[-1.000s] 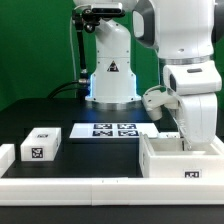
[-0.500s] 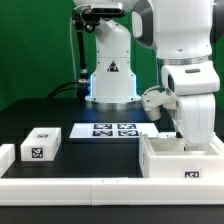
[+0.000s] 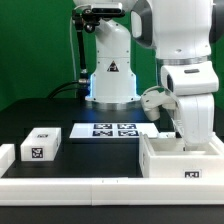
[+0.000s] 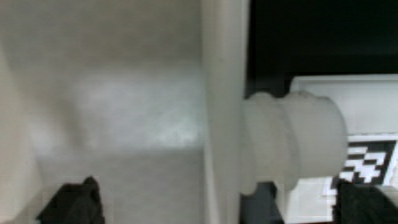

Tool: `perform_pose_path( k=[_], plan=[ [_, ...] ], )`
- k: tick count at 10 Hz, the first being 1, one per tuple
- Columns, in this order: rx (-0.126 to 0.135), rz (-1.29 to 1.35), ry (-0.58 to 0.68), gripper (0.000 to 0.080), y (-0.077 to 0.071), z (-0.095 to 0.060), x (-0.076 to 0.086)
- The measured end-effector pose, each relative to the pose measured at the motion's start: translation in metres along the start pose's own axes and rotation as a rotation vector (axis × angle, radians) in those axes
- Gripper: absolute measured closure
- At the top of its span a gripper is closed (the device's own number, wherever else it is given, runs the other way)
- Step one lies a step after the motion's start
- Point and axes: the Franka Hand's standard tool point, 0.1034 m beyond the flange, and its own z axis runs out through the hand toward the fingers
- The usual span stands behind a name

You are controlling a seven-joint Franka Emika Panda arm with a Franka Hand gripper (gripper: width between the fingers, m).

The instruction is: Assemble cabinet

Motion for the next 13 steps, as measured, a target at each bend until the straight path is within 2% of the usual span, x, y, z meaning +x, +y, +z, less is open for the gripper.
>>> perform_pose_path(
  k=[1,2,3,5,6,8,9,10,13],
  plan=[
    [0.005,0.004,-0.002,0.015,0.0,-0.002,0.0],
    [0.001,0.01,-0.012,0.015,0.001,-0.019,0.0],
    [-0.016,0.007,-0.021,0.015,-0.004,-0.035,0.0],
    [-0.029,0.011,-0.033,0.015,-0.018,-0.052,0.003],
    [-0.037,0.031,-0.032,0.015,-0.027,-0.056,0.014],
    [-0.022,0.045,-0.02,0.015,-0.053,-0.044,0.036],
    [-0.03,0.06,-0.006,0.015,-0.064,-0.037,0.047],
    [-0.042,0.051,0.005,0.015,-0.069,-0.034,0.052],
    [-0.037,0.057,0.004,0.015,-0.07,-0.032,0.048]
  ],
)
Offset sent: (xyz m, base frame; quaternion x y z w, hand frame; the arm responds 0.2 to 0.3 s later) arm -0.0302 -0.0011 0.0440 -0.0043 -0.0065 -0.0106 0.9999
